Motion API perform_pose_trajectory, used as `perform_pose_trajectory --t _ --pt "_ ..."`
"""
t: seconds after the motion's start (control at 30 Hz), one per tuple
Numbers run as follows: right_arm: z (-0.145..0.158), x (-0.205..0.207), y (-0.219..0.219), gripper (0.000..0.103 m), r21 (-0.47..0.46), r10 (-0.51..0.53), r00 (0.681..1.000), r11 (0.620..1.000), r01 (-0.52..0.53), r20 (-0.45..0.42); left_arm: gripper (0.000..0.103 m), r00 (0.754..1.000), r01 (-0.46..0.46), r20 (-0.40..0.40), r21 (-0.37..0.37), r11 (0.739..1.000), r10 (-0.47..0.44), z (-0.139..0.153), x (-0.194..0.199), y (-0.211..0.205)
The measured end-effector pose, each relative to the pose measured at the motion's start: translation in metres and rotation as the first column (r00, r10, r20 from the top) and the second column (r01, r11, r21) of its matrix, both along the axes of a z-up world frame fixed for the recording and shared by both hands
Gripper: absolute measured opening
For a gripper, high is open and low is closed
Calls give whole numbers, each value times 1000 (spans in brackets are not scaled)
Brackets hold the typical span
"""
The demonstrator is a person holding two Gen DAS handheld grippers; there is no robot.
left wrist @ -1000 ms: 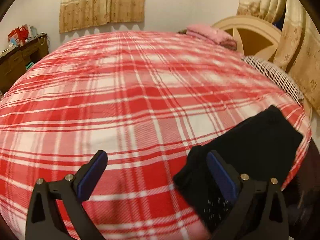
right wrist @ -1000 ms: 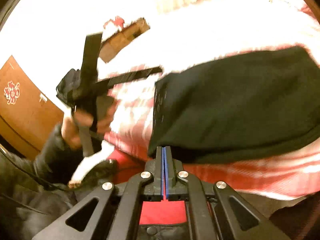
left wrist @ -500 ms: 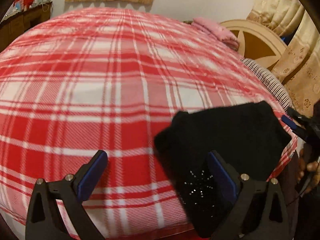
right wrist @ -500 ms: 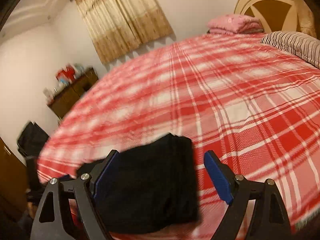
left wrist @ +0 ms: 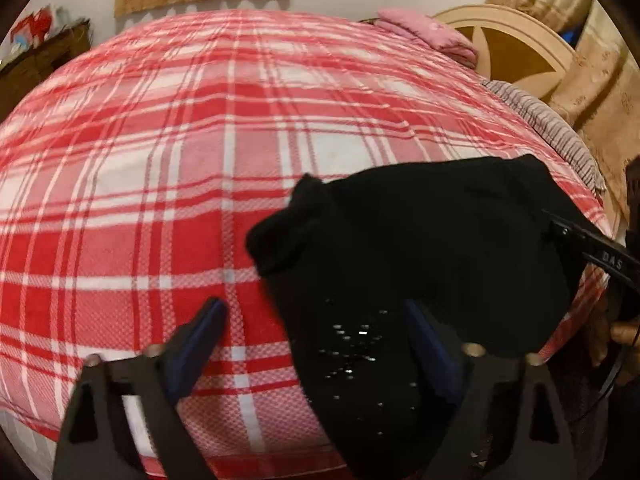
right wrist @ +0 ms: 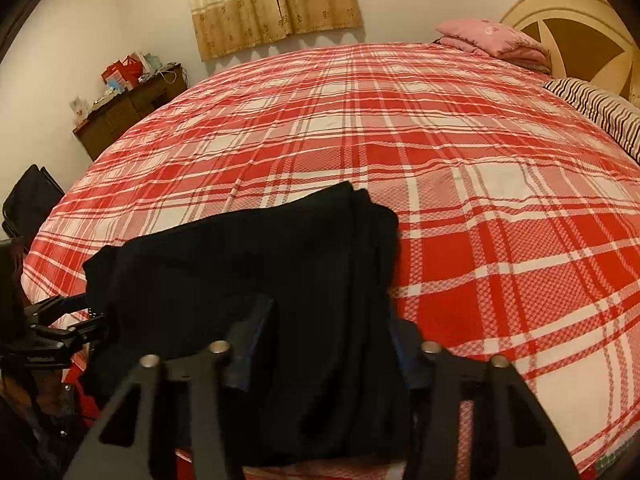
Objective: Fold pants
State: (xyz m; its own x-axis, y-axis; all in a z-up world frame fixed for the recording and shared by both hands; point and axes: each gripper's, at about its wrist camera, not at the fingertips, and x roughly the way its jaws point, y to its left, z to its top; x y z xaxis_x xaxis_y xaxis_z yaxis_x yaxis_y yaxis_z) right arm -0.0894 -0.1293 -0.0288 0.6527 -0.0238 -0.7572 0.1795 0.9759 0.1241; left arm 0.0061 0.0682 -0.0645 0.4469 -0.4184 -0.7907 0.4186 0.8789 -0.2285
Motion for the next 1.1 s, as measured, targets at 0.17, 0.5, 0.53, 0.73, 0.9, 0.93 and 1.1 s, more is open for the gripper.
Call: perform_pose_trajectory --t 0.17,0.5,0.53,0.73,0.9,0.93,1.1 --pt "3 5 9 35 -30 -13 1000 999 12 -18 23 998 41 38 7 999 -41 14 -4 -12" --pt "40 1 38 33 -99 0 999 995 5 50 19 998 -4 63 -4 1000 5 27 5 0" --pt "43 2 41 33 -103 6 998 995 0 57 18 997 -5 73 -6 1000 5 31 6 2" --pt "60 15 68 32 -110 60 993 993 -49 100 18 990 -41 137 -8 999 42 49 18 15" --pt "67 38 96 31 -99 109 985 990 -96 133 18 980 -99 175 0 995 97 58 32 39" --pt "68 44 101 31 -92 118 983 990 -105 141 18 977 -119 180 -1 993 117 60 36 47" --pt "73 78 138 31 -65 183 966 983 -174 183 18 951 -218 227 11 976 210 69 53 87"
